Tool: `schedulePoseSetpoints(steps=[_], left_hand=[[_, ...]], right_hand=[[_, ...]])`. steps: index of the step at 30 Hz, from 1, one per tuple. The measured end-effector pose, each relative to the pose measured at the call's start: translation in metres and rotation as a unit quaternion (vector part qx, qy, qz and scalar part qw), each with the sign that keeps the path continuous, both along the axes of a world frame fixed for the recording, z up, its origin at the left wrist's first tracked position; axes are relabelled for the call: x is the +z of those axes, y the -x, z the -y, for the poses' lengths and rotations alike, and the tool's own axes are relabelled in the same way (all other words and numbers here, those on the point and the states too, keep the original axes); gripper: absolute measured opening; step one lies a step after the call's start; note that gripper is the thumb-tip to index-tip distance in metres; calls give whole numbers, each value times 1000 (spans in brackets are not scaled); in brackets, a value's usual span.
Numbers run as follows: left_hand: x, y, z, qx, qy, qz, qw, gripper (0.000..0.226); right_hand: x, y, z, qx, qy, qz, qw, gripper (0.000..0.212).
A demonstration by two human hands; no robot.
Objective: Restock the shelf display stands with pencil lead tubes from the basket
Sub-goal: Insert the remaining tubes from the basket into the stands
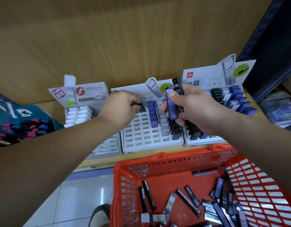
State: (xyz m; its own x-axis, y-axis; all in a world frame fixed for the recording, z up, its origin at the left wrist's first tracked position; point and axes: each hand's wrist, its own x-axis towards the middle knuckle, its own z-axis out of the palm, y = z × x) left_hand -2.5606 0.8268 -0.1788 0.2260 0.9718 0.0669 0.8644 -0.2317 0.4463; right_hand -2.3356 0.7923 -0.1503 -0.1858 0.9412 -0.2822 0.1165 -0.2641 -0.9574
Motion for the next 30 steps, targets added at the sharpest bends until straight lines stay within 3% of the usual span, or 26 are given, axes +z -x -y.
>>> schedulePoseSetpoints(steps=[7,11,15,16,18,20,21,24,26,30], left_hand=[[-6,-3,4,-122,-143,-112,976,17],[-3,1,0,-62,-91,-81,991,16],[2,-2,4,-57,-55,-148,986,18],[5,-4,7,-40,-59,-126,989,19],[20,-13,15,19,-25,47,998,22],[36,-27,26,64,108,253,959,23],[44,-33,32,64,159,313,934,21],[52,-42,44,72,174,367,911,2],[45,-36,46,104,161,375,907,2],[11,-24,59,42,150,237,959,12]], right_hand=[[1,-5,3,36,26,-46,998,20],[5,-1,6,67,71,-71,993,17],[8,7,9,84,81,-54,992,17],[8,8,10,83,75,-40,993,17],[8,11,9,71,56,-9,996,17],[8,12,7,59,38,10,998,18],[7,12,6,59,34,14,998,18],[8,14,6,65,28,26,997,16],[10,12,6,34,0,75,997,14],[13,-8,9,-66,-65,115,989,16]])
